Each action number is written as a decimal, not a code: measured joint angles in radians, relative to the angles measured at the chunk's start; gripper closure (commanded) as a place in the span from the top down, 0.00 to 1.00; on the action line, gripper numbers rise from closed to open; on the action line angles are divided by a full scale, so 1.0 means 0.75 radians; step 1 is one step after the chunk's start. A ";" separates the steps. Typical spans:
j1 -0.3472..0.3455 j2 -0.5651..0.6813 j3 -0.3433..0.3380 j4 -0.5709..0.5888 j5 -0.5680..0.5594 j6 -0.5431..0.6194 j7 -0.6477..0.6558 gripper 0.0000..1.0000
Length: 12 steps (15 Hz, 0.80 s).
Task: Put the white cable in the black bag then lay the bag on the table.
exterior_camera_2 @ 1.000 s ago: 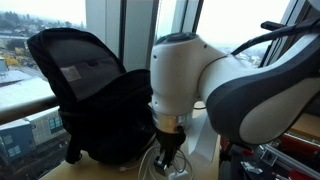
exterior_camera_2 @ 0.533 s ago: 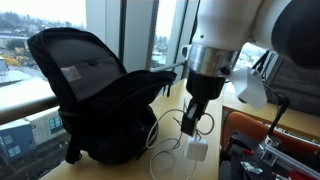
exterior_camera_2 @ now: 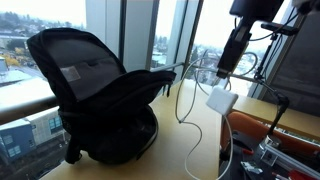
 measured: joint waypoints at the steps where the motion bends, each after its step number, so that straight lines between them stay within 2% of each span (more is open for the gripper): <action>1: -0.014 -0.044 0.010 0.040 0.003 -0.053 -0.026 0.02; 5: -0.062 -0.114 0.044 0.293 0.004 -0.265 -0.120 0.02; 12: -0.113 0.026 0.062 0.803 -0.035 -0.500 -0.306 0.02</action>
